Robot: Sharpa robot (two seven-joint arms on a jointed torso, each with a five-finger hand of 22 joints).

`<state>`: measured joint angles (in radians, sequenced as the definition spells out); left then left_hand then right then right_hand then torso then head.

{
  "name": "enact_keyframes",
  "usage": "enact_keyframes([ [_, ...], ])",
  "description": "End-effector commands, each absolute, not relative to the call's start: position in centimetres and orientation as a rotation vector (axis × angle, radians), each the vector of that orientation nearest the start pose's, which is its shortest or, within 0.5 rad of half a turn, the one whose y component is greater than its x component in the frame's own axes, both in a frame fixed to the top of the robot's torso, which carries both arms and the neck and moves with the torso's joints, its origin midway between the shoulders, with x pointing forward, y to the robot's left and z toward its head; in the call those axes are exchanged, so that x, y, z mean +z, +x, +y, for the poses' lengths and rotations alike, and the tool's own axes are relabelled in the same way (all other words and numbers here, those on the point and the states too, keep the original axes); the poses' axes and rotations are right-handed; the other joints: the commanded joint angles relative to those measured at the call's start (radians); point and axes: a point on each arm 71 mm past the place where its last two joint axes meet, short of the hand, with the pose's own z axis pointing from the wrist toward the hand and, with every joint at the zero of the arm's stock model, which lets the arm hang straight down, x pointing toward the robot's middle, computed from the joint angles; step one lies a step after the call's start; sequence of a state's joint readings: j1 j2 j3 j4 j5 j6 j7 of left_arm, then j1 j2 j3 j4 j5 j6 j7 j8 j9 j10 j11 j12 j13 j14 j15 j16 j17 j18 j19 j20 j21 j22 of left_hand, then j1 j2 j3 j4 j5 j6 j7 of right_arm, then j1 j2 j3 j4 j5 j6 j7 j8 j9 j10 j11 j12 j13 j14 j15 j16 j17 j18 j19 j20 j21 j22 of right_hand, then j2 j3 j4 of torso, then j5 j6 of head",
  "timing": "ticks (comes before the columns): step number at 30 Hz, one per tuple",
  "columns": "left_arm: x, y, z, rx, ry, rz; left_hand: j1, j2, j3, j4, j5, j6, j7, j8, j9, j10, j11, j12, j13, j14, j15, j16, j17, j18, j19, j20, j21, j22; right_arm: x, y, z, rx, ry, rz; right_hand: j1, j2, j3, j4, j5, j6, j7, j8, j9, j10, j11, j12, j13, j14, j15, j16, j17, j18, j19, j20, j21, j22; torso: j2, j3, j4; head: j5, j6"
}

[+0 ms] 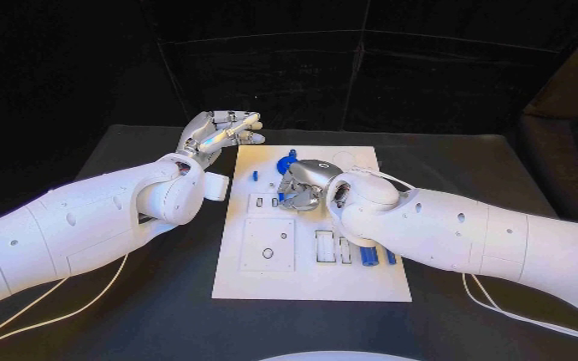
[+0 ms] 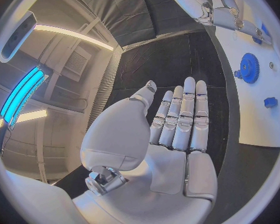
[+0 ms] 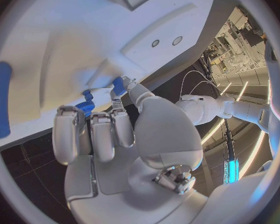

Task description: Assemble the parts on the task board

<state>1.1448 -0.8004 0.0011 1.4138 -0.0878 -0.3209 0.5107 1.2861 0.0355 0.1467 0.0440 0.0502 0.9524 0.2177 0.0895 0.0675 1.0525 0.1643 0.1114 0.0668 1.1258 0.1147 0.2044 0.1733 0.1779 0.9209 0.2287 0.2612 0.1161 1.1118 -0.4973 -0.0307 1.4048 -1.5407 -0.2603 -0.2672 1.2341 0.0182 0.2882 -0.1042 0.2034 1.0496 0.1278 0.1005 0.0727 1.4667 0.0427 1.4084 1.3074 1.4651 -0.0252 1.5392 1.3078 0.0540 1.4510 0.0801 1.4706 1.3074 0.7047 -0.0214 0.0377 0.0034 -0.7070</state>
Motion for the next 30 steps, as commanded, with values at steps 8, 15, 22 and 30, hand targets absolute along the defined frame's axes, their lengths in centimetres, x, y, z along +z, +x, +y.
enact_keyframes([
  [8,-18.73,50.48,22.08,-1.543,-1.000,1.296,0.009,0.000,0.000,-0.007,0.002,0.007,0.001,-0.004,-0.001,0.008,-0.001,-0.004,-0.001,0.006,-0.001,-0.004,0.002,0.006,0.009,0.000,0.001,-0.002,-24.05,46.92,-5.99,0.646,-0.277,1.838,-0.009,-0.024,0.001,-0.002,-0.008,-0.009,0.011,-0.007,-0.001,-0.010,0.009,-0.012,0.108,0.086,0.003,-0.004,0.172,-0.005,0.002,0.004,0.001,0.032,0.000,-0.0004,0.0004,-0.001,-0.002],
  [15,-18.74,50.51,22.08,-1.542,-1.000,1.297,0.009,0.000,0.000,-0.007,0.002,0.007,0.001,-0.004,-0.001,0.008,-0.001,-0.004,-0.001,0.006,-0.001,-0.004,0.002,0.006,0.009,0.000,0.001,-0.002,-24.12,46.89,-5.87,0.640,-0.280,1.839,-0.028,-0.047,-0.013,0.004,0.002,-0.028,0.018,-0.017,-0.003,-0.016,0.015,-0.021,0.101,0.086,0.009,-0.005,0.171,-0.005,0.001,0.009,-0.001,0.029,0.000,-0.0001,0.0004,-0.001,-0.002],
  [22,-18.75,50.51,22.07,-1.542,-1.000,1.297,0.009,0.000,0.000,-0.007,0.002,0.007,0.001,-0.004,-0.001,0.008,-0.001,-0.004,-0.001,0.006,-0.001,-0.004,0.002,0.006,0.009,0.000,0.001,-0.002,-24.14,46.88,-5.80,0.632,-0.278,1.835,-0.036,-0.057,-0.022,0.008,0.002,-0.041,0.022,-0.024,-0.004,-0.019,0.019,-0.024,0.099,0.086,0.012,-0.005,0.171,-0.005,0.000,0.012,-0.002,0.028,0.000,0.0001,0.0000,-0.001,-0.003],
  [30,-18.76,50.53,22.10,-1.542,-1.001,1.298,0.008,0.000,0.002,-0.008,0.002,0.008,0.001,-0.005,-0.001,0.010,-0.002,-0.006,-0.001,0.007,-0.001,-0.006,0.003,0.006,0.010,0.000,0.001,-0.003,-24.15,46.93,-5.87,0.622,-0.270,1.833,-0.041,-0.061,-0.027,0.011,0.000,-0.045,0.023,-0.025,-0.004,-0.020,0.020,-0.026,0.097,0.086,0.013,-0.006,0.170,-0.005,0.000,0.013,-0.003,0.028,0.000,0.0001,0.0003,-0.002,-0.004],
])
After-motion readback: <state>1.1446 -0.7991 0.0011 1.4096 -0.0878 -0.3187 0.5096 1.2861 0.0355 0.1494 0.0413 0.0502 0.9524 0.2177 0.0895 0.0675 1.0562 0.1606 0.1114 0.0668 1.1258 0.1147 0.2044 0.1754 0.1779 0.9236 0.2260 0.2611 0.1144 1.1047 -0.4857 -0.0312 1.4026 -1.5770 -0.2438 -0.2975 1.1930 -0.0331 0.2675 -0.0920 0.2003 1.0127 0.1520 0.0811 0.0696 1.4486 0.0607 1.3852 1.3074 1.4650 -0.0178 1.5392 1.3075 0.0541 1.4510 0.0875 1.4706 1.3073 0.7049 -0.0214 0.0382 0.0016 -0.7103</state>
